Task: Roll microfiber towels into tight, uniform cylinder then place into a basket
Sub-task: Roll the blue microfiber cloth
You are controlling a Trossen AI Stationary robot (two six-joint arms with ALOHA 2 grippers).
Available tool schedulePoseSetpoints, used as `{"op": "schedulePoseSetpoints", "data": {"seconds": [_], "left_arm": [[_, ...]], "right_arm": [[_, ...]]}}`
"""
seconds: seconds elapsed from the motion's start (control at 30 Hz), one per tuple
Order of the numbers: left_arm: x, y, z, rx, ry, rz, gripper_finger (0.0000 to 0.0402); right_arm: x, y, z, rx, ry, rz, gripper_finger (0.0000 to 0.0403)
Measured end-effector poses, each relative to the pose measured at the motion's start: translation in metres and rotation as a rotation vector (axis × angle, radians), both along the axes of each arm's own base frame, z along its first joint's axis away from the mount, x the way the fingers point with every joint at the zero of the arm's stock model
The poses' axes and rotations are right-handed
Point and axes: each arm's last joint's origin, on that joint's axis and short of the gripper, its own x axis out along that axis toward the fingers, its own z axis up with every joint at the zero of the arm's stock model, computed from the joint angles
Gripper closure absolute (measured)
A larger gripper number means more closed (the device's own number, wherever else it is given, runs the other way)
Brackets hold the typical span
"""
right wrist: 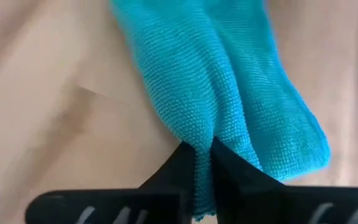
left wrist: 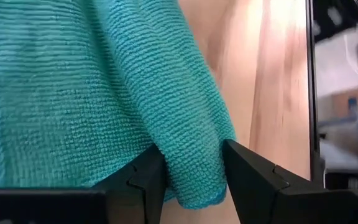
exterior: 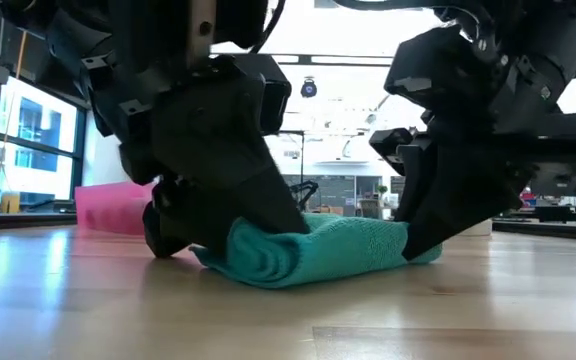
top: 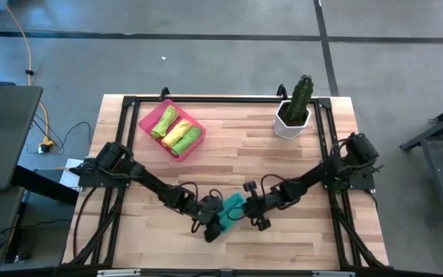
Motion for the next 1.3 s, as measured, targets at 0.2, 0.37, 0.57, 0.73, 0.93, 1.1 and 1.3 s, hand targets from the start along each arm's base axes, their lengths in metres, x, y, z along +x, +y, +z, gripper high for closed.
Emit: {"op": "schedulePoseSetpoints", "data": {"seconds": [0.2,0.37,0.57,0.73,0.93,1.1,1.3], "left_arm": [[-0.012,0.004,0.025,0.154,0.020,-0.096,0.0259],[-0.022,0.007,0.031,0.288,0.076,-0.119,0.0259],[-0.022,-0.006,0.039,0.455,-0.036,-0.164,0.0259],[-0.021,-0.019,0.049,0.703,-0.175,-0.136,0.0259],[-0.015,-0.023,0.056,0.641,-0.269,-0.065,0.0259],[-0.015,-0.023,0.055,0.664,-0.267,-0.085,0.0259],[-0.012,-0.015,0.048,0.682,-0.230,-0.084,0.0258]], "right_arm": [[0.003,-0.006,0.000,0.207,0.081,0.046,0.0397],[0.010,-0.019,0.001,0.424,0.157,0.035,0.0400],[0.016,-0.042,0.001,0.667,0.273,-0.102,0.0400],[0.016,-0.058,-0.001,0.750,0.373,-0.249,0.0400],[0.016,-0.069,-0.001,0.831,0.439,-0.326,0.0399],[0.017,-0.077,-0.001,0.909,0.491,-0.406,0.0397],[0.017,-0.081,0.000,0.957,0.523,-0.468,0.0396]]}}
